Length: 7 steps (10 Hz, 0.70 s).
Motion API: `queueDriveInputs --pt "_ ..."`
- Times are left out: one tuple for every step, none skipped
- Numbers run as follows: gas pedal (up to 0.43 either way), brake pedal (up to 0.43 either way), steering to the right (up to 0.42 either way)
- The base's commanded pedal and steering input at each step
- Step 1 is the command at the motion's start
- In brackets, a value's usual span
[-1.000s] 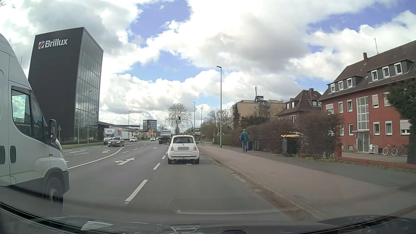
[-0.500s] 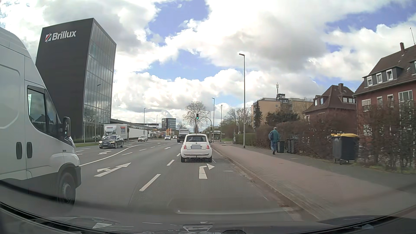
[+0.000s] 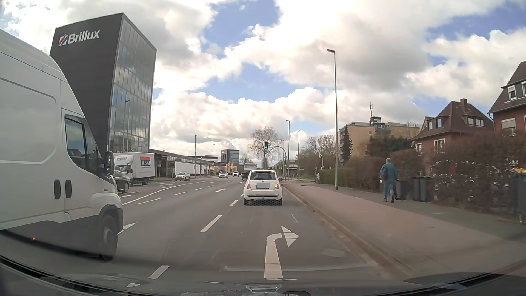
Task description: Follow the waypoints while adhering to traffic rules and regulations
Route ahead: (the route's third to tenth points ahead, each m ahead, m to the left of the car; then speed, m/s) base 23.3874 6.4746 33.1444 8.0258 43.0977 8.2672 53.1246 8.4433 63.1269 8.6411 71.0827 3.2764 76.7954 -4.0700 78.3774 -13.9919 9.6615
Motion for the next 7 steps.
queueDriveInputs --pt "0.118 0.000 -0.027" --pt "0.118 0.000 -0.017" --pt "0.118 0.000 -0.010" --pt "0.130 0.000 -0.009" --pt "0.130 0.000 -0.008" --pt "0.130 0.000 -0.002" --pt "0.130 0.000 0.001"
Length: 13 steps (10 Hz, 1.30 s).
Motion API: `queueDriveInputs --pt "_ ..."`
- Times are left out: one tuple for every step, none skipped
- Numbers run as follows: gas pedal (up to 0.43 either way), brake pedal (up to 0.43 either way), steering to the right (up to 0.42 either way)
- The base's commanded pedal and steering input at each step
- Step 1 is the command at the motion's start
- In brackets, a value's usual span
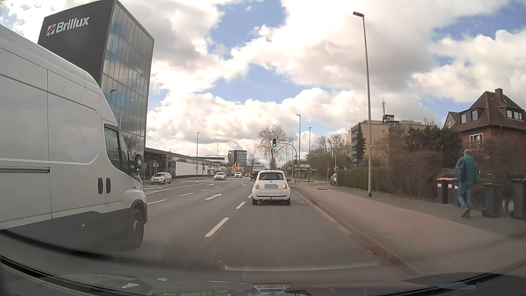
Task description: Follow the waypoints while adhering to traffic rules and regulations
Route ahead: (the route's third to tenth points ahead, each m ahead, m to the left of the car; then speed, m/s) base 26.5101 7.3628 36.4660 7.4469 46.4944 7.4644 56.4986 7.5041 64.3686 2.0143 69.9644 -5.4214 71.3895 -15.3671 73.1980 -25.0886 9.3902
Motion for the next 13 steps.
queueDriveInputs --pt "0.138 0.000 0.001" --pt "0.169 0.000 0.001" --pt "0.169 0.000 0.001" --pt "0.169 0.000 0.002" --pt "0.157 0.000 0.010" --pt "0.157 0.000 0.014" --pt "0.157 0.000 0.013" --pt "0.157 0.000 0.011" --pt "0.150 0.000 0.011" --pt "0.118 0.000 0.009" --pt "0.087 0.000 0.006" --pt "0.047 0.000 0.005" --pt "0.028 0.000 0.004"
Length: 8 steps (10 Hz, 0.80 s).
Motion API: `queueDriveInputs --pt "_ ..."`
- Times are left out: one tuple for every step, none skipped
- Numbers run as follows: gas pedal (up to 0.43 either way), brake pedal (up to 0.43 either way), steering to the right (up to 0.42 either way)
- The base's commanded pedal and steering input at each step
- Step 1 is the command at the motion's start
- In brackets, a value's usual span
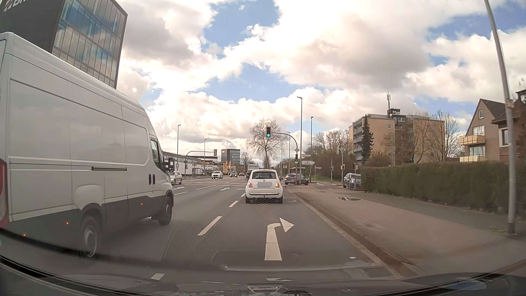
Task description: Follow the waypoints while adhering to traffic rules and regulations
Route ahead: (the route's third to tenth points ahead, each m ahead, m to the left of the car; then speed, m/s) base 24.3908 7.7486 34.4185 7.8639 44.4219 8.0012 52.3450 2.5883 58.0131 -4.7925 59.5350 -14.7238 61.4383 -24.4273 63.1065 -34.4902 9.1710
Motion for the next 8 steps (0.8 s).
queueDriveInputs --pt "0.028 0.000 0.002" --pt "0.028 0.000 0.000" --pt "0.028 0.000 -0.001" --pt "0.039 0.000 -0.002" --pt "0.059 0.000 -0.002" --pt "0.130 0.000 -0.002" --pt "0.150 0.000 -0.002" --pt "0.177 0.000 -0.002"
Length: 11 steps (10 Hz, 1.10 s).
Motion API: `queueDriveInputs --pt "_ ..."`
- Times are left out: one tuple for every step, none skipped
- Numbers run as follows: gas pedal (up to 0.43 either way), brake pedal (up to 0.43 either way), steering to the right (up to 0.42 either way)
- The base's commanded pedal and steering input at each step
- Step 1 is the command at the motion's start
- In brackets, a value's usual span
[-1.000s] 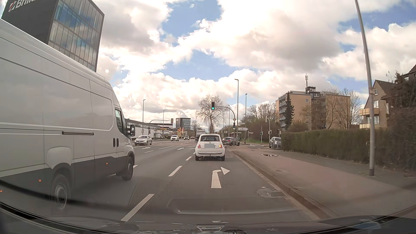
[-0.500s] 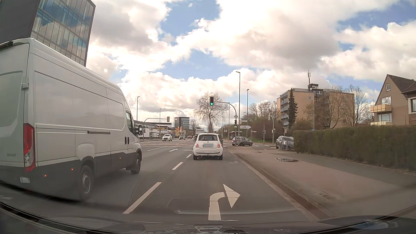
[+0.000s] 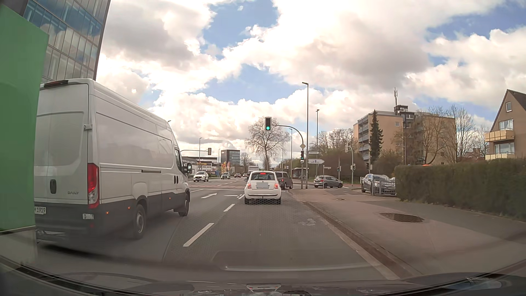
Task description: Follow the waypoints while adhering to traffic rules and regulations
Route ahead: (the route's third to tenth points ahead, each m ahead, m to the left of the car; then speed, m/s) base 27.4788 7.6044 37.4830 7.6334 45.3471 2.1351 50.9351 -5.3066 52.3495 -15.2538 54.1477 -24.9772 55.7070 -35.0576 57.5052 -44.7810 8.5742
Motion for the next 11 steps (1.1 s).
queueDriveInputs --pt "0.177 0.000 -0.002" --pt "0.177 0.000 -0.002" --pt "0.177 0.000 -0.002" --pt "0.177 0.000 -0.002" --pt "0.177 0.000 -0.002" --pt "0.177 0.000 -0.002" --pt "0.177 0.000 -0.002" --pt "0.169 0.000 -0.002" --pt "0.150 0.000 -0.002" --pt "0.138 0.000 -0.002" --pt "0.098 0.000 -0.002"
